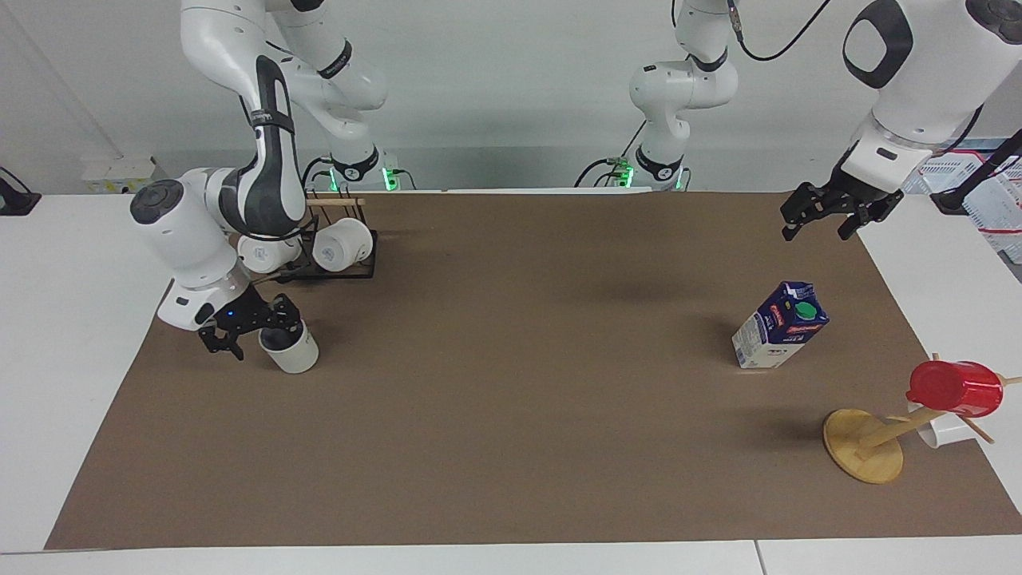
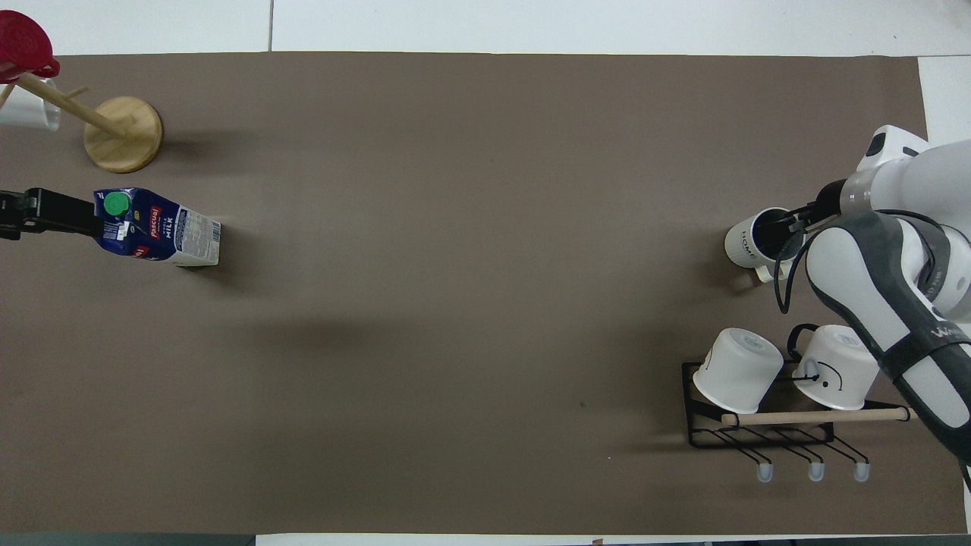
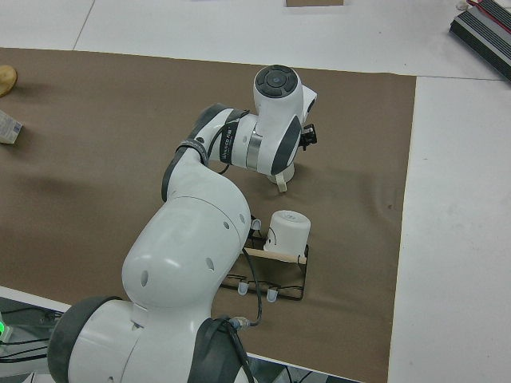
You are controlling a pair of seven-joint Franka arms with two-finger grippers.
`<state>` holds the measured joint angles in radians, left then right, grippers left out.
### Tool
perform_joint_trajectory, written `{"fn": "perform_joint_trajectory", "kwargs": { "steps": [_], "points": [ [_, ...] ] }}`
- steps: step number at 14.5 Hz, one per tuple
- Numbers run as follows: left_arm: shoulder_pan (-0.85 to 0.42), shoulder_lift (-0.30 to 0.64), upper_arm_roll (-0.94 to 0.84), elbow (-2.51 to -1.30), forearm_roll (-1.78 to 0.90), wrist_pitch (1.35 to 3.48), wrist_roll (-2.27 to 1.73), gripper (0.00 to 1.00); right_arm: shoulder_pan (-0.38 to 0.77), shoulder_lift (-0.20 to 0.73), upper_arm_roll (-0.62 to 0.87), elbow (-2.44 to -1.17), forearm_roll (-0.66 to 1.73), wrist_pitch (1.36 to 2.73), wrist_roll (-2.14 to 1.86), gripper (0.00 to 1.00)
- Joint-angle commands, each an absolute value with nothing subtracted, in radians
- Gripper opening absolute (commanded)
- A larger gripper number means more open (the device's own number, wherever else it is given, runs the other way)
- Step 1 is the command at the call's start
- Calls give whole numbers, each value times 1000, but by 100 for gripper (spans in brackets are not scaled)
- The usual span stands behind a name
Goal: Place cup and milk on table
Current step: 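Reach the right gripper to the white mug and grasp it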
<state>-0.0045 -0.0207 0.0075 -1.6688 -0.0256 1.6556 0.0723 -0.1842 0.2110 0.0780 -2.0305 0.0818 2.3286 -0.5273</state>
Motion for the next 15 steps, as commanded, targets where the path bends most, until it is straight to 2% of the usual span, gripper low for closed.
{"fn": "perform_joint_trajectory", "kwargs": {
  "steps": [1, 2, 4, 5, 6, 7, 10, 13, 15],
  "points": [
    [2, -66, 9, -1730, -37, 1686, 100, 100, -195, 216, 81, -2036, 106, 2339, -580, 95],
    [2, -66, 9, -1730, -37, 1684, 98, 100, -196, 216, 80, -2037, 106, 2339, -597, 90],
    [-2, -66, 9, -1727, -37, 1684, 97, 100, -195, 216, 80, -2037, 107, 2339, -604, 71],
    [-5, -63, 9, -1723, -35, 1681, 97, 100, -196, 216, 80, -2037, 107, 2338, -604, 55],
    [-5, -61, 9, -1717, -34, 1675, 97, 100, -198, 216, 80, -2037, 107, 2338, -604, 30],
    [-5, -64, 8, -1720, -34, 1672, 97, 100, -198, 216, 80, -2037, 107, 2335, -598, 0],
    [-8, -64, 8, -1717, -34, 1672, 97, 100, -192, 212, 80, -2004, 107, 2300, -514, 0],
    [-9, -51, 9, -1689, -32, 1664, 97, 100, -166, 202, 86, -1821, 106, 2067, -334, 0],
    [-11, -52, 8, -1693, -32, 1660, 95, 100, -77, 204, 81, -1738, 83, 1999, -206, 0]
  ]
}}
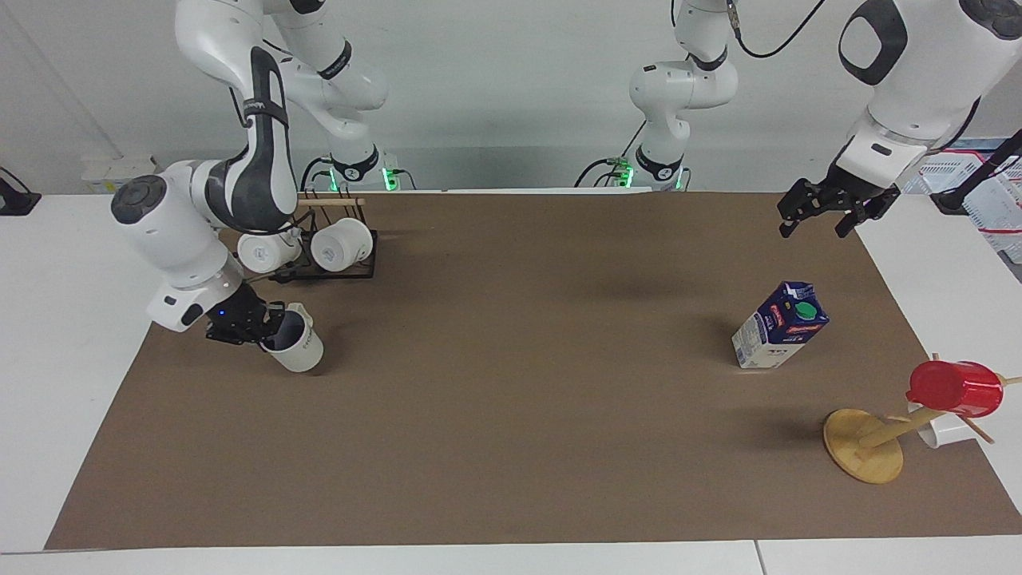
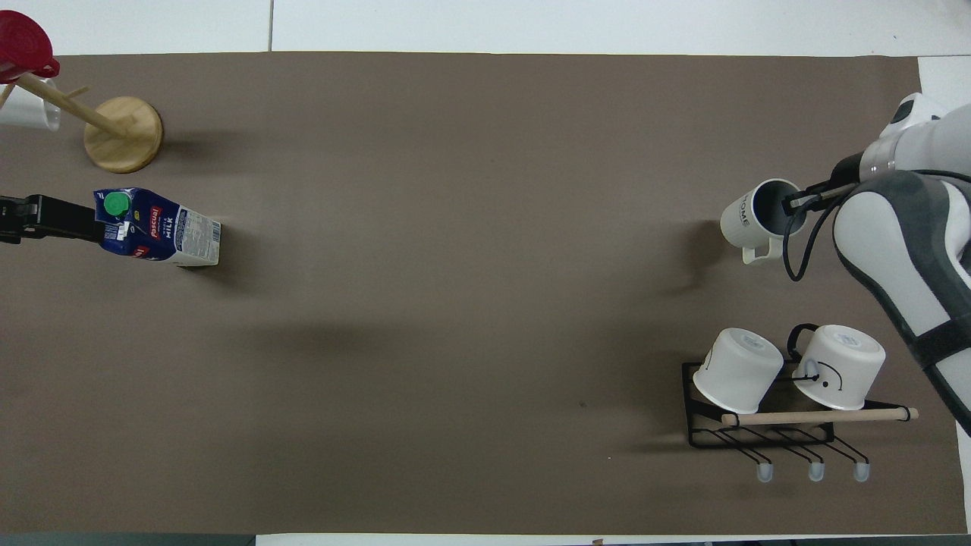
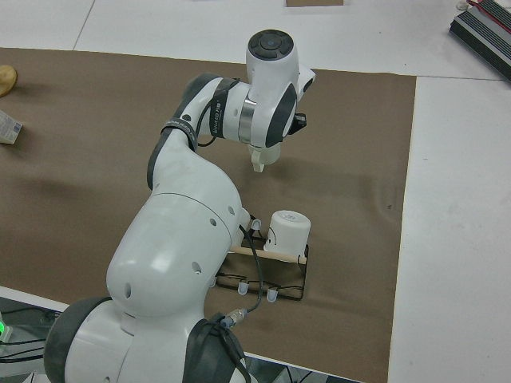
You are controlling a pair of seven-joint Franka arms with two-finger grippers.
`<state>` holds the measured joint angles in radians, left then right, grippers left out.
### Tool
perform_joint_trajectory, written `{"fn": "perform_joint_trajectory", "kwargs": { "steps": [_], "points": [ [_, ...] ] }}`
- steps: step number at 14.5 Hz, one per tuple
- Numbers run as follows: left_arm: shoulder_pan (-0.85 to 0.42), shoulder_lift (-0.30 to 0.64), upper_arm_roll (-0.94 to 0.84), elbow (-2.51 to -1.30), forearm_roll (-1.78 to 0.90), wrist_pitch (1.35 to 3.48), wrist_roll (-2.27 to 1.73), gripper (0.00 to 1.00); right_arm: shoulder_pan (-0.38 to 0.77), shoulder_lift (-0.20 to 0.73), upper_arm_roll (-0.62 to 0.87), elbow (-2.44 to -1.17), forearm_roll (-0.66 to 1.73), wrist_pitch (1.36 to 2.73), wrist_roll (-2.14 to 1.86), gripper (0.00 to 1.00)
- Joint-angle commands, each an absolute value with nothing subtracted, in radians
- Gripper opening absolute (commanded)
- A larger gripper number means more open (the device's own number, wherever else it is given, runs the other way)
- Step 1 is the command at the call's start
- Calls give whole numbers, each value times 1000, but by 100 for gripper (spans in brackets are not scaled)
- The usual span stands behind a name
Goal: Place cup and milk on table
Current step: 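Carry the mug toward the table center while the left gripper grasps the carton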
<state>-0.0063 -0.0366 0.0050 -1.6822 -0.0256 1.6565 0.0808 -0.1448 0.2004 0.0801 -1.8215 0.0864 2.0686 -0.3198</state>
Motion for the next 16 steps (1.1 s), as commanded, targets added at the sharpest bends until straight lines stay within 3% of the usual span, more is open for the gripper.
{"fn": "perform_joint_trajectory", "kwargs": {
  "steps": [1, 6, 12, 16],
  "points": [
    [-11, -52, 8, -1694, -32, 1664, 97, 100, -45, 206, 83, -1723, 60, 1997, -152, 0],
    [-8, -14, 6, -1663, -17, 1677, 97, 100, 173, 219, 84, -1741, 0, 2111, 106, 0],
    [3, 60, 6, -1672, -21, 1794, 97, 100, 391, 337, 84, -1697, -55, 2194, 398, 0],
    [17, 141, 6, -1697, -21, 1903, 97, 100, 411, 351, 86, -1738, -147, 2204, 315, 0]
  ]
}}
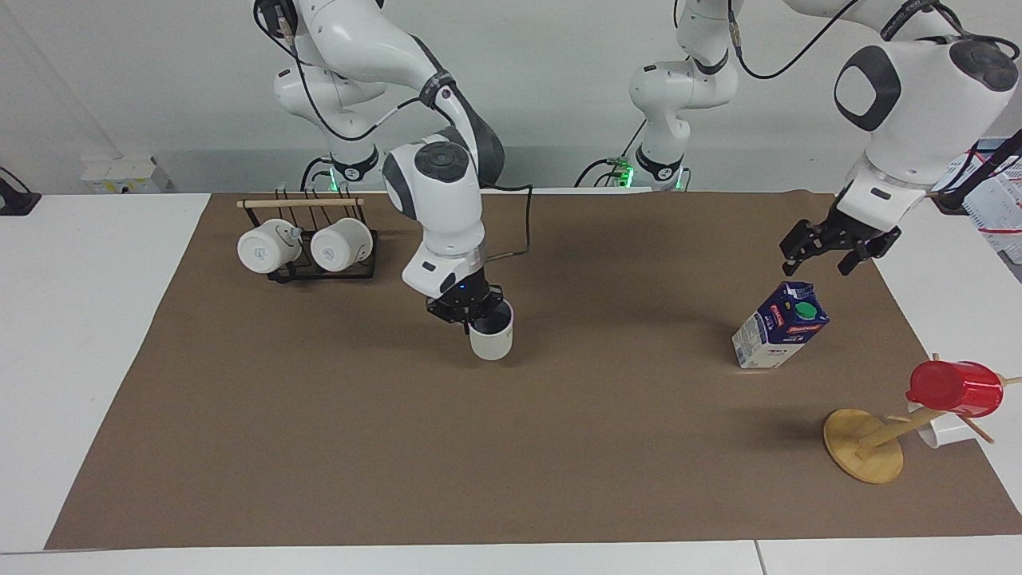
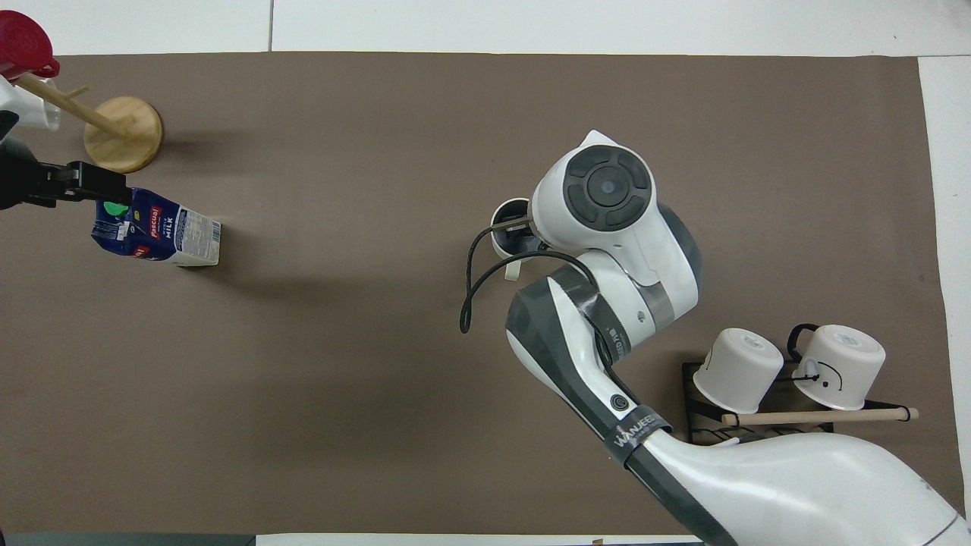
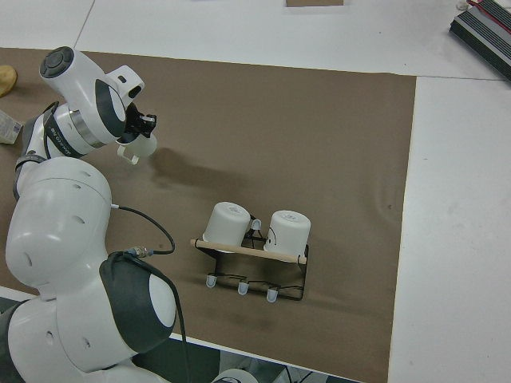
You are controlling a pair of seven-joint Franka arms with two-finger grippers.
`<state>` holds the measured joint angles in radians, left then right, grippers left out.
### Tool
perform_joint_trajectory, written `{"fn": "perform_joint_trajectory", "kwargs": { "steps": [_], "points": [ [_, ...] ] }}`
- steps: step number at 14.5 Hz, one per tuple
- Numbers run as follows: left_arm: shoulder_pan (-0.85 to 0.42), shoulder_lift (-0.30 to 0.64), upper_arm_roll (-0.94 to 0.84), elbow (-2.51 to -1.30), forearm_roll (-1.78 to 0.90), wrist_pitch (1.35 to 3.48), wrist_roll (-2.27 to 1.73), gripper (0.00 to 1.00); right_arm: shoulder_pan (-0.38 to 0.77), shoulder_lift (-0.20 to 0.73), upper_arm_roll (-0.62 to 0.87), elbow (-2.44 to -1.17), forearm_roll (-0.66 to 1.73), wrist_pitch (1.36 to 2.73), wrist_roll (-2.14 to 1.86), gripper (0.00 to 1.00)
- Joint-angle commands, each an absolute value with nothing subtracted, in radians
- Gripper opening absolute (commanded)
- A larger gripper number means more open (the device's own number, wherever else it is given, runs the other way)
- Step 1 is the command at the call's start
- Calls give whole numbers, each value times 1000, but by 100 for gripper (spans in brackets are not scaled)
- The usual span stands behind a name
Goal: Place cup and milk on table
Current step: 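Carry the mug toward the table center while the left gripper grasps the carton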
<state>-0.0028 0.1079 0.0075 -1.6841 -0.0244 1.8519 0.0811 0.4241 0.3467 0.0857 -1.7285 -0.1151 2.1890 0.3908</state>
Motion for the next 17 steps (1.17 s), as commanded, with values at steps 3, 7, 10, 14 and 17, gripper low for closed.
{"fn": "perform_joint_trajectory", "kwargs": {
  "steps": [3, 7, 10, 14, 17],
  "points": [
    [53, 179, 8, -1713, -21, 1940, 97, 100, 419, 347, 86, -1776, -146, 2259, 267, 0],
    [51, 160, 5, -1840, -25, 2066, 83, 100, 425, 339, 86, -1801, -146, 2263, 164, 0],
    [32, 155, 3, -1848, -34, 2060, 61, 100, 417, 341, 87, -1830, -140, 2319, 164, 0],
    [31, 143, 3, -1847, -32, 2025, 61, 100, 423, 345, 87, -1830, -132, 2325, 169, 0],
    [43, 138, 3, -1844, -34, 2016, 63, 62, 425, 351, 87, -1830, -132, 2329, 172, 0]
  ]
}}
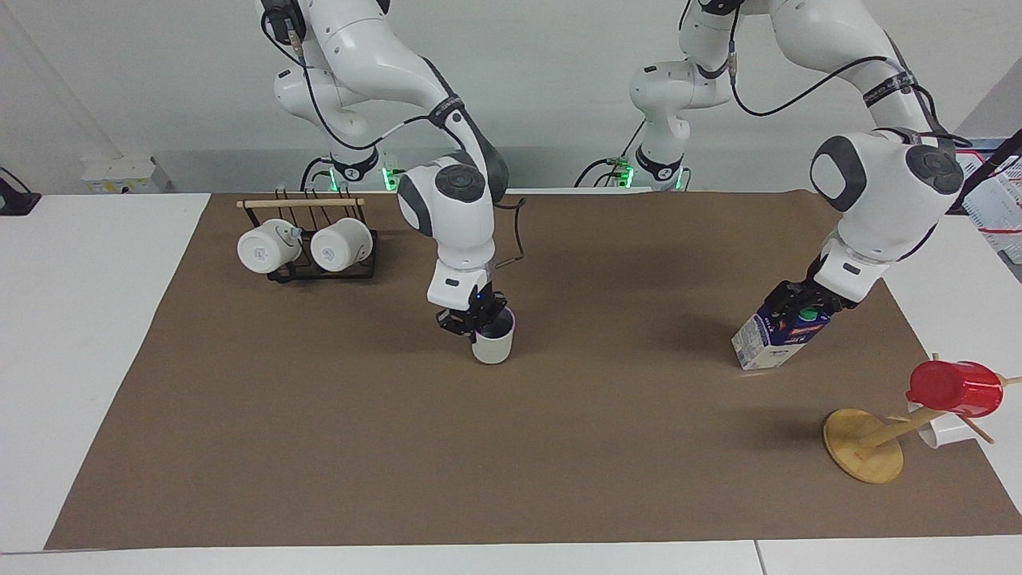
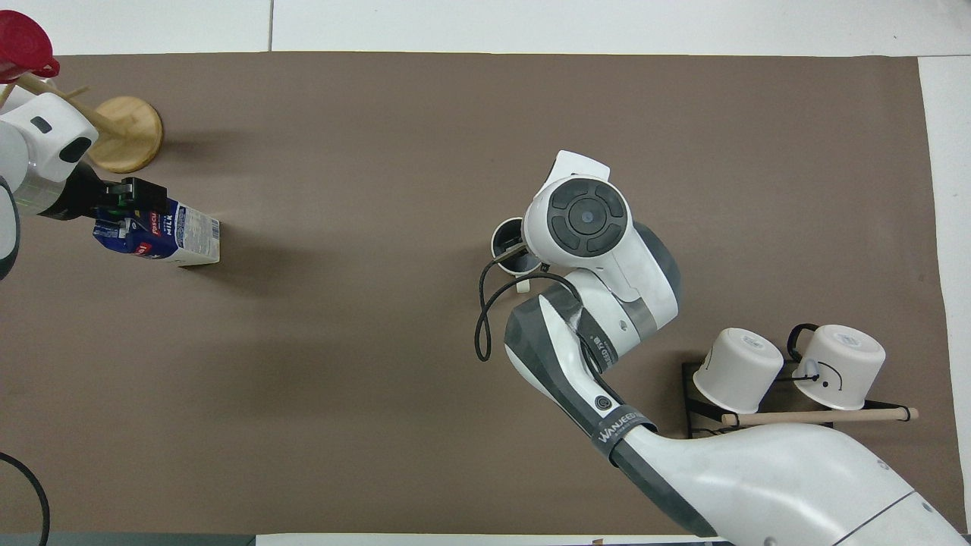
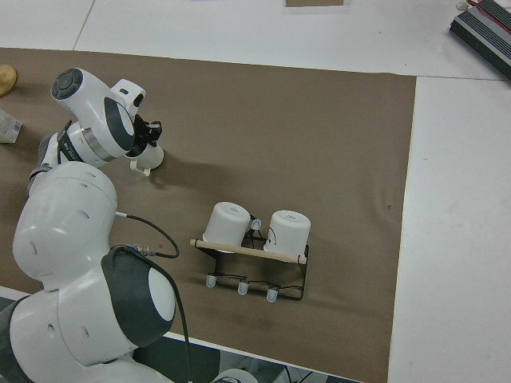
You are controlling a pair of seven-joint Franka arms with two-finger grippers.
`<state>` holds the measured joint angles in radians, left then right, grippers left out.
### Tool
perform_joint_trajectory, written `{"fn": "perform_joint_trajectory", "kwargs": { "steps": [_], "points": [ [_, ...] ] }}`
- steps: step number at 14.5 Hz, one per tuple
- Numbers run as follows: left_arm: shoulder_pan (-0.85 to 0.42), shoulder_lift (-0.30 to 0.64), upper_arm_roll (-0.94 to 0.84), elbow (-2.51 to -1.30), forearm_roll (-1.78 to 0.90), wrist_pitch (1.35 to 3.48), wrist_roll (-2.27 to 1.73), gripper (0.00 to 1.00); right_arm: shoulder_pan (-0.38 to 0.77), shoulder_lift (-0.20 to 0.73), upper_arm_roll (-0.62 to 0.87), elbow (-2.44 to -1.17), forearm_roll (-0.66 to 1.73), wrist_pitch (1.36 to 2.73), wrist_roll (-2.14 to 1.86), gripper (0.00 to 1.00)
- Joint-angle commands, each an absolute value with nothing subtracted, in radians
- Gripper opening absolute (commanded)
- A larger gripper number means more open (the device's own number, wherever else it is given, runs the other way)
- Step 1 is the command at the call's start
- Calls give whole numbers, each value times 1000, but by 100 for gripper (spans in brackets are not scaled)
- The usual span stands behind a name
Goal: Place cup and milk on table
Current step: 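Carry the mug toward the table center while the left gripper grasps the carton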
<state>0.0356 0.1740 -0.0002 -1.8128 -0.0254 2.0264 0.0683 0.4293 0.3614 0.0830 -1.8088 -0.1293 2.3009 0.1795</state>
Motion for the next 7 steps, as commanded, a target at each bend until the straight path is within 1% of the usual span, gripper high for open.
{"fn": "perform_joint_trajectory", "kwargs": {
  "steps": [1, 2, 3, 4, 5, 7],
  "points": [
    [43, 138, 5, -1844, -34, 2017, 60, 32, 425, 351, 87, -1830, -132, 2332, 176, 0],
    [40, 137, 3, -1844, -34, 2019, 54, 2, 425, 351, 87, -1830, -132, 2335, 187, 0],
    [32, 130, 3, -1844, -34, 2019, 42, 0, 425, 351, 87, -1830, -132, 2336, 199, 18],
    [29, 123, 3, -1842, -32, 2016, 40, 0, 428, 350, 87, -1832, -132, 2335, 227, 79],
    [29, 108, -1, -1842, -32, 2013, 38, 0, 429, 348, 87, -1830, -132, 2333, 267, 100],
    [6, 75, -2, -1835, -32, 1982, 37, 0, 419, 324, 87, -1813, -132, 2321, 293, 100]
  ]
}}
